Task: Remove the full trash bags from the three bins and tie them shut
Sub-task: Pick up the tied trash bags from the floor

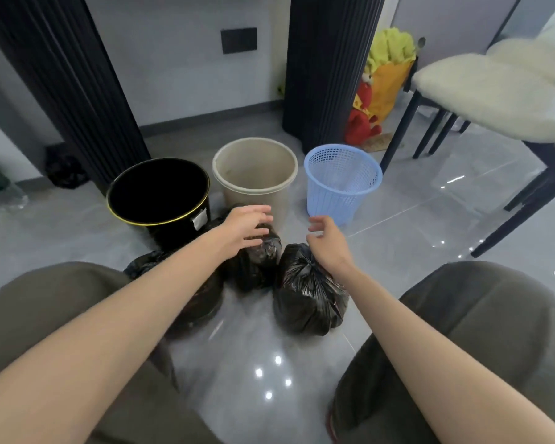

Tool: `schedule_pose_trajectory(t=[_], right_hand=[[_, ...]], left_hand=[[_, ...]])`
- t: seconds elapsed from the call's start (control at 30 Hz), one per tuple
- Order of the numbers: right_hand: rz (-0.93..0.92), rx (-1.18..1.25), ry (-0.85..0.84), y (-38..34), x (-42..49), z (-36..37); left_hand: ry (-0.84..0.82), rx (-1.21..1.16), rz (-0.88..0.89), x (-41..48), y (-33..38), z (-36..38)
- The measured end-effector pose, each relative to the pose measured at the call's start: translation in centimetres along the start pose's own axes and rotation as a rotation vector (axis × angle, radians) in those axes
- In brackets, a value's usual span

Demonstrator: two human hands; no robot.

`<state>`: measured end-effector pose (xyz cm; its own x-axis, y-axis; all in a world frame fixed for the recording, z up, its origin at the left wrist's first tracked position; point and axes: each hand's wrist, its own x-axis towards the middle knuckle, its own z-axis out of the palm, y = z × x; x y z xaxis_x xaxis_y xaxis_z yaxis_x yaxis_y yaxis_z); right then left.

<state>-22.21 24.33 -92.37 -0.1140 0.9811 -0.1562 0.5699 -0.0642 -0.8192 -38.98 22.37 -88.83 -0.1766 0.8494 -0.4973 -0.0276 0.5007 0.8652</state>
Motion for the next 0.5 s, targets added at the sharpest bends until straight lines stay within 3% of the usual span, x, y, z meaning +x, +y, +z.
schedule_pose_trajectory(t=[0.5], right_hand=[[-0.388, 0.036, -0.198, -18.0, -3.9, -1.1]], left_hand=[[0.196, 0.018, 0.387, -11.6, 9.6, -10.9]])
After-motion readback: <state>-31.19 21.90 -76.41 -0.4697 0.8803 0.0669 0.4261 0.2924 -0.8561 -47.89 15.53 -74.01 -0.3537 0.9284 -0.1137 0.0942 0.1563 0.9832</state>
